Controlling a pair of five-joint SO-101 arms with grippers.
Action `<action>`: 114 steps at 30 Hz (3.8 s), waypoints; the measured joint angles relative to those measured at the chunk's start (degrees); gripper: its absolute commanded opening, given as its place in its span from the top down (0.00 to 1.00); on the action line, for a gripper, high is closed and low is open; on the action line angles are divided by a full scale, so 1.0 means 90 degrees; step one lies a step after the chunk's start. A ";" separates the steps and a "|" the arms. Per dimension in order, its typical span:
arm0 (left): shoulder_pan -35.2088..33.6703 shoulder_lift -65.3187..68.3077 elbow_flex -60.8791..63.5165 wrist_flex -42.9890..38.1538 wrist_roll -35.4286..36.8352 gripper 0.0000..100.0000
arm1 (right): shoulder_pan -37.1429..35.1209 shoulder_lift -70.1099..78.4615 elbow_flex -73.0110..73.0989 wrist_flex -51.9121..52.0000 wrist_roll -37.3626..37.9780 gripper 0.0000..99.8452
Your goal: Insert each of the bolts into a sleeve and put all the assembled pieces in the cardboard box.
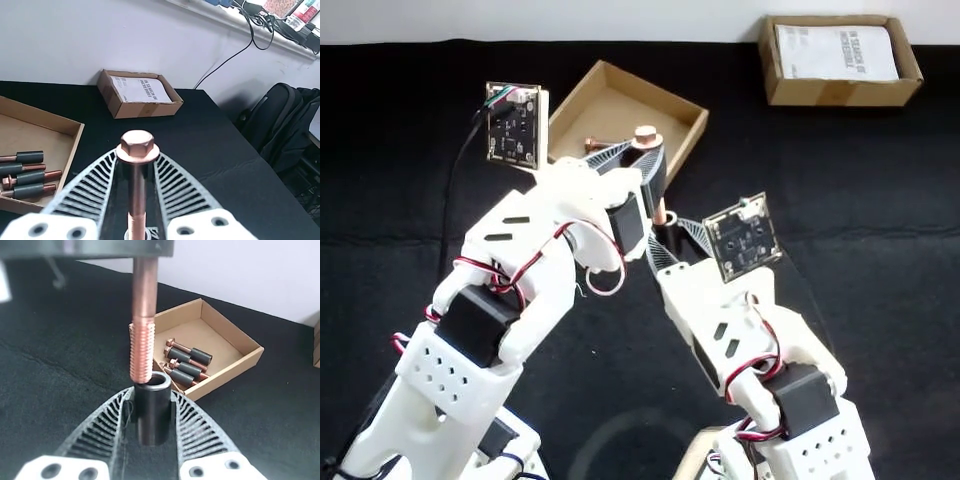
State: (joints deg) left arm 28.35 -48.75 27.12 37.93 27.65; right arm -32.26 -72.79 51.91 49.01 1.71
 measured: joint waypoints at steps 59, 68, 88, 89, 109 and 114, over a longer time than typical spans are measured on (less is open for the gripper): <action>0.0498 -0.0137 -0.4063 0.5832 -0.1504 1.00 | 0.0254 0.0459 -0.0010 -0.0186 0.0010 0.99; -0.0166 -0.0498 -0.5499 0.6886 -0.1504 0.99 | 0.0479 0.2520 -0.2032 -0.0225 0.0821 0.99; -0.5011 -0.6046 0.1504 0.5470 -0.2608 0.99 | 0.0488 0.9983 -0.6662 -0.0274 0.3927 0.99; -0.5226 -0.6056 0.1778 0.5392 -0.2637 0.99 | 0.0488 1.0383 -0.6857 -0.0283 0.4161 0.99; -0.6808 -0.6056 0.4298 0.4093 -0.2706 0.99 | 0.0000 1.4154 -1.2200 0.1905 0.5763 0.85; -0.6808 -0.6056 0.4640 0.4093 -0.2706 0.99 | -0.0430 1.4125 -1.3832 0.4689 0.5460 0.76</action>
State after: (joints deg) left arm -32.92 -103.25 68.88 74.77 3.30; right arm -36.13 54.33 -72.57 91.21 50.86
